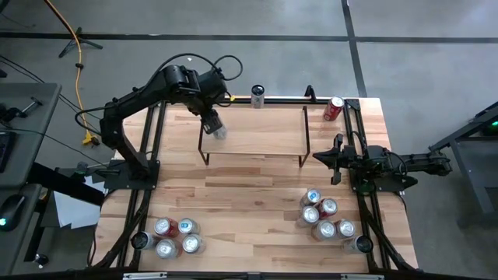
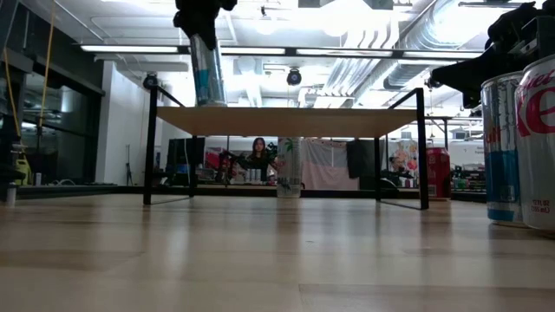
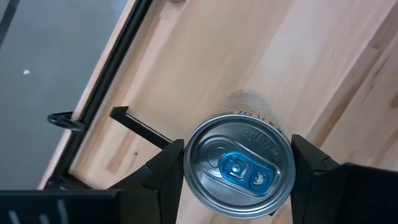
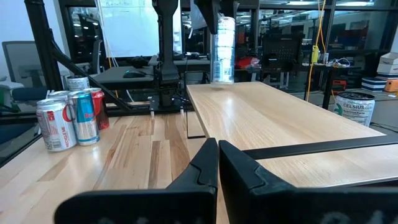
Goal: Place canned beverage on shelf
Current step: Put the top blue soda can on the shelf
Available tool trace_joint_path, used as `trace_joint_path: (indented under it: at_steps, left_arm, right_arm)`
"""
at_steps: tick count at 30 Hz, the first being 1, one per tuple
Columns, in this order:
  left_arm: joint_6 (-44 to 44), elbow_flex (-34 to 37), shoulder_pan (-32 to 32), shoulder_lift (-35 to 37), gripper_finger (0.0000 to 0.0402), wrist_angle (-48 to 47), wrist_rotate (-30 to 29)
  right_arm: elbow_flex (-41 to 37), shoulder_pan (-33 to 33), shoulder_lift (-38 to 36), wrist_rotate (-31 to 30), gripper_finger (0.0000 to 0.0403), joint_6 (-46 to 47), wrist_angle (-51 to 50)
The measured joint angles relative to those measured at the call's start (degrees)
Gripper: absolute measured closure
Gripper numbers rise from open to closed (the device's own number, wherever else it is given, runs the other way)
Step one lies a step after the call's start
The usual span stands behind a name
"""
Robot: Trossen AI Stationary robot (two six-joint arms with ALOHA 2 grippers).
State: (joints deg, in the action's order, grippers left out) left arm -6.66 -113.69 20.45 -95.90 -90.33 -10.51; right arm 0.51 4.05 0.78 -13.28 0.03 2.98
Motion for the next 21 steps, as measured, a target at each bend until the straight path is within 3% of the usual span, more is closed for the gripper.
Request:
trace_joint_path:
  at_steps: [4,14,21]
  left_arm:
    - [0.8,0.0,0.0,0.0,0.024,0.3,-0.2]
    - [1.8,0.0,0.0,0.0,0.018,0.6,-0.5]
    - [1.9,0.0,0.0,0.0,0.0173,0.6,-0.6]
  right_arm:
    - [0.0,0.0,0.0,0.0,0.0402,0.0,0.0]
    - [0.0,0.0,0.0,0.0,0.0402,0.0,0.0]
    - [0.0,0.0,0.0,0.0,0.0402,0.0,0.0]
